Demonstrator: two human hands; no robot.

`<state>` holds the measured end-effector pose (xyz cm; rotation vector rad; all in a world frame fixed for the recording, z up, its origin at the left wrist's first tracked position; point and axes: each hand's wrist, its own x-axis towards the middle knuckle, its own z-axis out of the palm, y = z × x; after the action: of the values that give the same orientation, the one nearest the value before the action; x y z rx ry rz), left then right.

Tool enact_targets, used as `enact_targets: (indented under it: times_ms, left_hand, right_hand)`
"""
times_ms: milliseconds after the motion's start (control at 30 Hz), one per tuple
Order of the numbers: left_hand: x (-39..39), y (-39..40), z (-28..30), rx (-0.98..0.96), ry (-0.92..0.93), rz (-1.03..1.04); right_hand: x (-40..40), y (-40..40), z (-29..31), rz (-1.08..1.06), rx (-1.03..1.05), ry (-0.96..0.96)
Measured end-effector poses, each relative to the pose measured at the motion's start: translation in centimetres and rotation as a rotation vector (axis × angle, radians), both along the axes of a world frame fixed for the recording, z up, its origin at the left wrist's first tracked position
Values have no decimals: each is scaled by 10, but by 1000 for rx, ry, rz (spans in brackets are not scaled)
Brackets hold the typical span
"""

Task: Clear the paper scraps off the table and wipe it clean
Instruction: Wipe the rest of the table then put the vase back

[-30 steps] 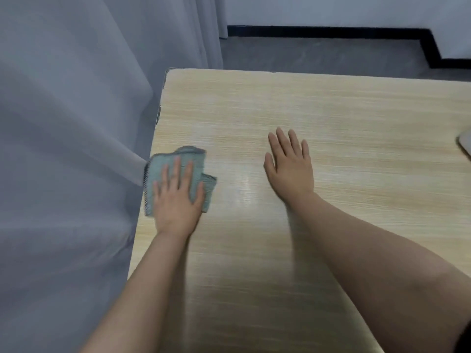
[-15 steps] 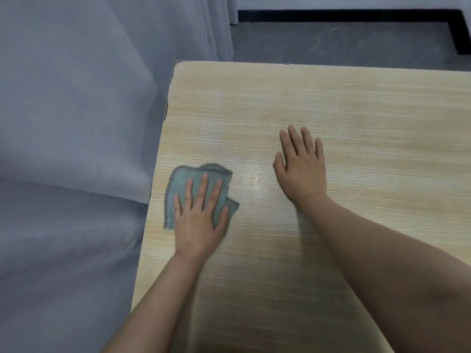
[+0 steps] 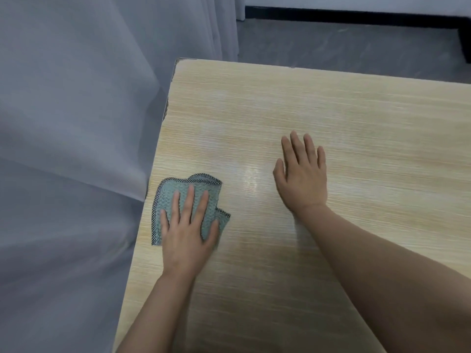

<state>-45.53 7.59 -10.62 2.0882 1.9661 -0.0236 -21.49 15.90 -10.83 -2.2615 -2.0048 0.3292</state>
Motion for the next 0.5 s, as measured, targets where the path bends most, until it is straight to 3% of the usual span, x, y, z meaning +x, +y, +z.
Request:
enact_targets:
  times_ms: [500]
  left_hand:
    - [100, 170, 1, -29, 4, -49]
  right_hand:
    - [-2, 1, -1, -17, 8, -28]
